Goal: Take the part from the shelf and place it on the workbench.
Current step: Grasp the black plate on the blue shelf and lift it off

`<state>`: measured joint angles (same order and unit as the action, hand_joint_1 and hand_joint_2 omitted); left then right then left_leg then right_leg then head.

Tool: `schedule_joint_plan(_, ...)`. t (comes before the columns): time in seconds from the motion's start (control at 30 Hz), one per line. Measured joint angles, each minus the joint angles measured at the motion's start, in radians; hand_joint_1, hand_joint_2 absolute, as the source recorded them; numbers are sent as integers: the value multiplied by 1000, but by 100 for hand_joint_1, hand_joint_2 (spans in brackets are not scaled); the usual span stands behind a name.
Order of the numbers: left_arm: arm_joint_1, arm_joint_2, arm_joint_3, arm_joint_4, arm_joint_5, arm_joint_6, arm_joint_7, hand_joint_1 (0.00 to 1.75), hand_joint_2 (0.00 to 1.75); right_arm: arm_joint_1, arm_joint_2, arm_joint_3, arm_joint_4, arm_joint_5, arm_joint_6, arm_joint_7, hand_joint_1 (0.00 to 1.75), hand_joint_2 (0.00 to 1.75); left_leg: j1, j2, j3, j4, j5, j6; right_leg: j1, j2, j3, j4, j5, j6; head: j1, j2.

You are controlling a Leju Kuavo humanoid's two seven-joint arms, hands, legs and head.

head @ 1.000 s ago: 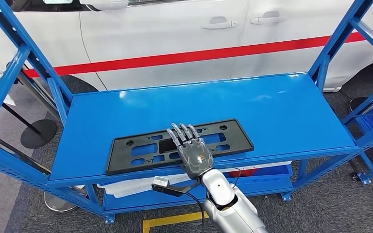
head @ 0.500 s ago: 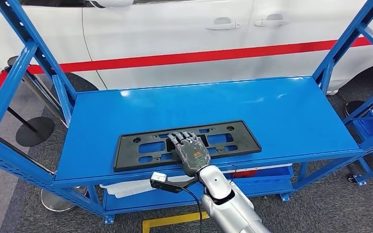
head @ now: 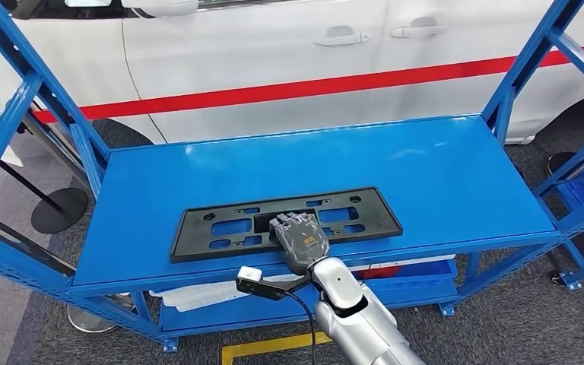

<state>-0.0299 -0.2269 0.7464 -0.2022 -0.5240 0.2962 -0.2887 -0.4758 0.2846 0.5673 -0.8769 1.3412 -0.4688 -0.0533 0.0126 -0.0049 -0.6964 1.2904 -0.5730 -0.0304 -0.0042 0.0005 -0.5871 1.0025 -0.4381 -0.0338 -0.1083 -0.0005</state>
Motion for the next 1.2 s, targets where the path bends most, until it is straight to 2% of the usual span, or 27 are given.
schedule_joint_plan(0.03,0,0,0,0,0,0,1,0,0,1,0,0,-2,-4,1,-2,175,175,0,0,18,-38,28,0,0,1,1,1,-1,1,0,0)
schedule_joint_plan(0.1,-1,0,1,0,0,2,2,0,0,3,0,-1,-9,-15,3,-6,175,175,0,0,80,-168,94,4,3,3,2,8,-6,6,0,0)
schedule_joint_plan(0.17,-3,0,3,0,0,5,3,0,0,6,-1,-4,-24,-40,3,-21,175,175,-2,0,120,-254,118,15,8,5,-3,16,-10,15,0,0)
schedule_joint_plan(0.27,-2,0,8,0,2,12,7,0,0,17,-5,-9,-70,-142,4,-80,175,175,-2,0,125,-271,117,32,9,7,-7,20,-10,27,0,0)
schedule_joint_plan(0.33,-2,-1,12,0,4,16,8,0,0,26,-9,-11,-127,-260,13,-133,175,175,2,3,130,-277,120,43,8,6,-17,49,-33,38,0,0)
schedule_joint_plan(0.37,-3,-1,15,0,4,18,8,0,0,32,-12,-12,-162,-329,22,-157,175,175,4,5,132,-279,121,48,7,5,-37,94,-59,43,0,0)
schedule_joint_plan(0.43,-3,-1,22,0,4,21,9,0,0,52,-22,-16,-248,-490,46,-203,175,175,3,6,133,-279,120,54,3,5,-99,225,-121,51,0,0)
schedule_joint_plan(0.47,-3,-1,24,0,4,24,9,0,0,65,-29,-19,-298,-577,60,-225,175,175,3,6,133,-279,120,54,2,5,-127,282,-140,52,0,0)
schedule_joint_plan(0.5,-2,-1,27,0,4,26,11,0,0,80,-37,-23,-351,-663,74,-245,175,175,3,6,134,-279,119,55,1,5,-141,308,-141,53,0,0)
schedule_joint_plan(0.53,-2,-1,28,0,4,27,12,0,0,93,-44,-28,-403,-739,89,-260,175,175,3,6,135,-279,119,54,0,5,-135,293,-122,52,0,0)
schedule_joint_plan(0.57,-2,-1,30,0,4,29,14,0,0,107,-51,-33,-454,-809,104,-272,175,175,3,5,137,-279,118,54,-1,5,-109,239,-90,49,0,0)
schedule_joint_plan(0.63,-3,-4,32,0,3,31,16,0,0,136,-64,-44,-546,-927,134,-294,175,175,1,4,137,-277,116,50,2,5,-37,94,-30,40,0,0)
schedule_joint_plan(0.67,-3,-5,33,0,3,31,15,0,0,152,-71,-51,-592,-981,148,-303,175,175,-1,2,136,-275,115,46,4,4,-14,46,-15,36,0,0)
schedule_joint_plan(0.7,-4,-6,35,0,4,32,14,0,0,169,-79,-59,-638,-1032,163,-312,175,175,-3,1,134,-275,114,42,7,4,-4,22,-11,33,0,0)
schedule_joint_plan(0.8,-3,-7,44,0,5,31,8,0,0,213,-104,-84,-760,-1142,199,-328,175,175,-4,0,133,-273,109,26,4,3,-5,13,-8,22,0,0)
schedule_joint_plan(0.83,-2,-7,46,0,4,31,5,0,0,224,-111,-92,-790,-1162,207,-331,175,175,-3,1,126,-256,95,21,2,3,-4,9,-6,16,0,0)
schedule_joint_plan(0.87,-2,-7,47,0,4,31,3,0,0,232,-116,-98,-818,-1175,213,-334,175,175,-3,1,110,-219,71,17,-1,2,-2,6,-4,10,0,0)
schedule_joint_plan(0.97,-2,-7,49,0,4,30,1,0,0,252,-129,-112,-868,-1188,219,-337,175,175,0,2,22,-25,-21,10,0,1,-2,6,-6,2,0,0)
schedule_joint_plan(1.0,-2,-7,49,0,4,30,0,0,0,259,-134,-115,-878,-1189,220,-337,175,175,0,2,2,15,-28,9,1,1,-1,7,-7,1,0,0)
schedule_joint_plan(1.03,-1,-7,49,0,4,30,0,0,0,264,-138,-118,-886,-1191,221,-337,175,175,0,2,-1,18,-17,9,1,2,-1,8,-8,1,0,0)
schedule_joint_plan(1.07,-2,-7,49,0,3,30,-1,0,0,269,-141,-120,-895,-1195,221,-340,175,175,0,2,17,-22,14,11,2,3,1,9,-9,2,0,0)
schedule_joint_plan(1.13,-2,-7,50,0,2,31,-6,0,0,280,-145,-126,-914,-1220,227,-353,175,175,-2,2,84,-166,87,21,4,5,5,12,-14,7,0,0)
schedule_joint_plan(1.17,-3,-7,50,0,3,31,-10,0,0,288,-148,-133,-927,-1244,233,-364,175,175,-4,2,112,-226,108,26,5,5,5,14,-16,11,0,0)
schedule_joint_plan(1.2,-3,-7,52,0,6,31,-16,0,0,300,-150,-142,-944,-1271,240,-375,175,175,-7,1,127,-260,116,30,6,4,4,15,-17,15,0,0)
